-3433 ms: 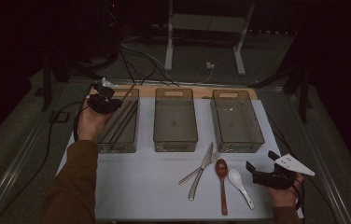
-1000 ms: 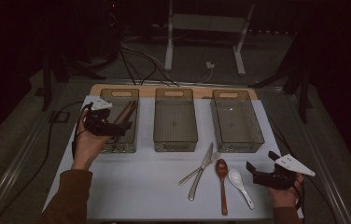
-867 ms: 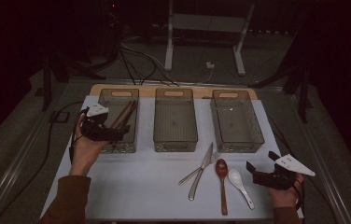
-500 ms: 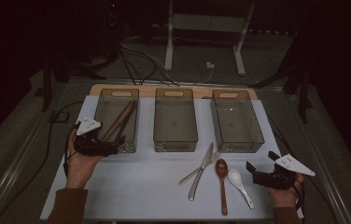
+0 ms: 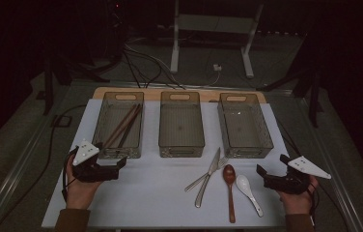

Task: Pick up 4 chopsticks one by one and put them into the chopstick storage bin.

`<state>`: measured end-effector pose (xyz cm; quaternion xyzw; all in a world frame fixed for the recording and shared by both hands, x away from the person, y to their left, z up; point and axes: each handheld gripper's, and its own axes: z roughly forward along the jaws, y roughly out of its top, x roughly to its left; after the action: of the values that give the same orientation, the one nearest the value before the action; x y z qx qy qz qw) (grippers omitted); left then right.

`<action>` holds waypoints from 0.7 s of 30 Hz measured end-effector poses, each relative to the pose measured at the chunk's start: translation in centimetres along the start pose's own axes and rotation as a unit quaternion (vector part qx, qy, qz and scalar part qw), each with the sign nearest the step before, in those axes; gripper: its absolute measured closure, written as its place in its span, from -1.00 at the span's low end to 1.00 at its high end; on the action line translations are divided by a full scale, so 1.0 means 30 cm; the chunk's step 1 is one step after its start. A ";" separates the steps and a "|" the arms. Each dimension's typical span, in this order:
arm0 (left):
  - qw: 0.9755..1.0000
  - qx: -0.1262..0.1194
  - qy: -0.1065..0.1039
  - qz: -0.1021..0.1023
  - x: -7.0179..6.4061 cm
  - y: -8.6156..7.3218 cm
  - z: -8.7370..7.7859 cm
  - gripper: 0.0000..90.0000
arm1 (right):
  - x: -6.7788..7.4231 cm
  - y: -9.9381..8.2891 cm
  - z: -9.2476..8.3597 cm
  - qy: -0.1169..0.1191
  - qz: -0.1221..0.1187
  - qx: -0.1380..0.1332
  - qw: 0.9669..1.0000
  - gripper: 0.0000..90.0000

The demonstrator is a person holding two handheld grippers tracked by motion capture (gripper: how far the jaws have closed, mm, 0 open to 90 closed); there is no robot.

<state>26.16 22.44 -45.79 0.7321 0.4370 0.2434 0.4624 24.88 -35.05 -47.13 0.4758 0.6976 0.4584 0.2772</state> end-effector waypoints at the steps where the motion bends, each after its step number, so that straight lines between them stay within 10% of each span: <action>1: 1.000 -0.003 0.001 -0.004 0.002 -0.009 -0.001 -0.96 | 0.001 0.005 -0.001 0.002 -0.001 0.004 1.000 -1.00; 21: 1.000 -0.014 0.018 -0.012 0.007 -0.065 -0.014 -0.96 | 0.077 0.020 0.010 0.035 -0.051 0.119 0.991 -1.00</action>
<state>25.13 23.20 -47.36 0.7157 0.4503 0.2575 0.4677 24.45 -32.74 -46.61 0.4529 0.7797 0.3741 0.2168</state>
